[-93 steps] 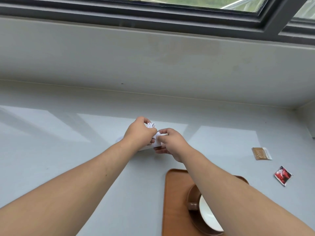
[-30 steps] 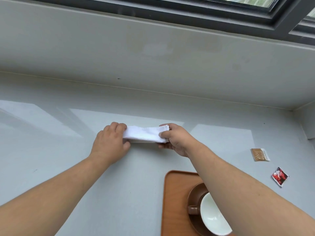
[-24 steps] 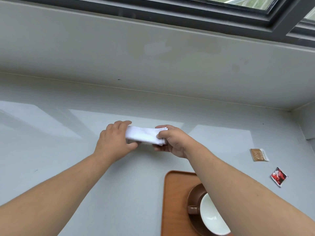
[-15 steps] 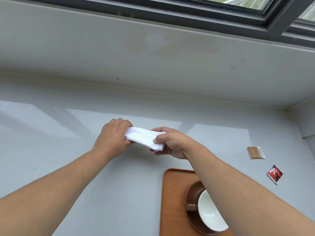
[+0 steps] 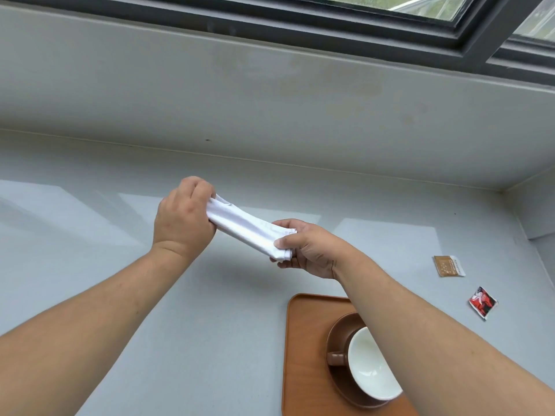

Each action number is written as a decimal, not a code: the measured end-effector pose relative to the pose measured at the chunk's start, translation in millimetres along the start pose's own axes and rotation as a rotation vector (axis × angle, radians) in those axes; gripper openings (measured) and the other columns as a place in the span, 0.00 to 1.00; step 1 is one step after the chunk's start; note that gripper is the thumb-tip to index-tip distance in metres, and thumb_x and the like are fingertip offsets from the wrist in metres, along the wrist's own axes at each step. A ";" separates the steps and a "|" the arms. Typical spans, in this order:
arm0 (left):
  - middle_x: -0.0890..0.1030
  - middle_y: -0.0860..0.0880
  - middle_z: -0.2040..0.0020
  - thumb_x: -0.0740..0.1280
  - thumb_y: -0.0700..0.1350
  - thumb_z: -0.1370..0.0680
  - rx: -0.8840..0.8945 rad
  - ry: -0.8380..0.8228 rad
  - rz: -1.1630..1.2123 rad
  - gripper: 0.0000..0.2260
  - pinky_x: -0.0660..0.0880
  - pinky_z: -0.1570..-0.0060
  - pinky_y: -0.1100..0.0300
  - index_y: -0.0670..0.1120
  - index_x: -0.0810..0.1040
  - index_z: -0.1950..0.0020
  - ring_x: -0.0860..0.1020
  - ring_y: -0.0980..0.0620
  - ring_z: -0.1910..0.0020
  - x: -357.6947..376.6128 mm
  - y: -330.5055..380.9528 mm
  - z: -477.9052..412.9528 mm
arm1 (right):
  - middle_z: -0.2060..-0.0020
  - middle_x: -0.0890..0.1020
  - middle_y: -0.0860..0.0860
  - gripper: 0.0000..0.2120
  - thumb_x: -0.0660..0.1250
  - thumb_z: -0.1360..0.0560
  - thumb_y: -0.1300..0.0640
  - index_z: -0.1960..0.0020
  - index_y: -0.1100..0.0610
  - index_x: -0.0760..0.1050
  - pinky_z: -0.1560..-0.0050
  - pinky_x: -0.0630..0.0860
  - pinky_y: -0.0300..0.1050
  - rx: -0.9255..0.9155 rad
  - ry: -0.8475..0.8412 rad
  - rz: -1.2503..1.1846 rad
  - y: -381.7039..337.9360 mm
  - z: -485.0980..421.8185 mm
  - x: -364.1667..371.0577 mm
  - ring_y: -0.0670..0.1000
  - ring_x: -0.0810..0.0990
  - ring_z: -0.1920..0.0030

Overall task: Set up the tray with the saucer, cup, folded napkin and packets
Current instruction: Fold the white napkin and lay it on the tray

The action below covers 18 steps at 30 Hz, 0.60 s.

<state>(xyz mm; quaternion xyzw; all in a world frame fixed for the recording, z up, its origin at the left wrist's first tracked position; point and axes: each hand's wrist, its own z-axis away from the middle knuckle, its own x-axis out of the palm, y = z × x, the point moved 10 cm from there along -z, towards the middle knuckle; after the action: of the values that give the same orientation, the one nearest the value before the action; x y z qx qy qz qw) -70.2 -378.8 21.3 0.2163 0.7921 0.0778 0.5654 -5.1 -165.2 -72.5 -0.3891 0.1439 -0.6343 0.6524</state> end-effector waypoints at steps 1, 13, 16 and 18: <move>0.77 0.43 0.45 0.69 0.32 0.32 -0.074 -0.029 0.029 0.18 0.70 0.61 0.51 0.47 0.74 0.45 0.76 0.38 0.61 3.9 -8.7 0.8 | 0.45 0.81 0.60 0.20 0.67 0.24 0.71 0.33 0.60 0.74 0.63 0.82 0.46 -0.013 0.022 -0.003 -1.5 -0.7 -0.9 0.57 0.84 0.62; 0.84 0.48 0.47 0.63 0.40 0.23 -0.559 -0.825 0.516 0.17 0.84 0.58 0.53 0.59 0.79 0.41 0.84 0.48 0.55 81.1 -41.2 70.5 | 0.42 0.79 0.54 0.20 0.65 0.26 0.67 0.37 0.52 0.74 0.60 0.80 0.46 -0.049 0.423 0.161 12.4 -12.3 -44.2 0.54 0.81 0.55; 0.83 0.48 0.43 0.74 0.53 0.30 -0.765 -0.969 0.730 0.19 0.82 0.55 0.52 0.54 0.80 0.41 0.84 0.48 0.46 93.2 -39.5 89.5 | 0.42 0.80 0.52 0.19 0.65 0.27 0.65 0.38 0.51 0.75 0.59 0.81 0.47 -0.043 0.401 0.196 12.6 -15.4 -40.2 0.54 0.82 0.52; 0.83 0.47 0.46 0.76 0.56 0.29 -0.795 -0.913 0.719 0.19 0.80 0.57 0.55 0.50 0.80 0.43 0.84 0.48 0.53 94.7 -43.1 88.7 | 0.42 0.80 0.52 0.18 0.66 0.26 0.63 0.38 0.51 0.75 0.60 0.81 0.46 -0.068 0.385 0.188 9.6 -17.3 -37.7 0.53 0.82 0.52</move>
<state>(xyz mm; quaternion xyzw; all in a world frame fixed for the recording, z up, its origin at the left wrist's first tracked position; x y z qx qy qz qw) -24.1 -387.3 -107.1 0.2526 0.2663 0.4451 0.8168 -15.8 -136.4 -102.0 -0.2674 0.3230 -0.6280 0.6556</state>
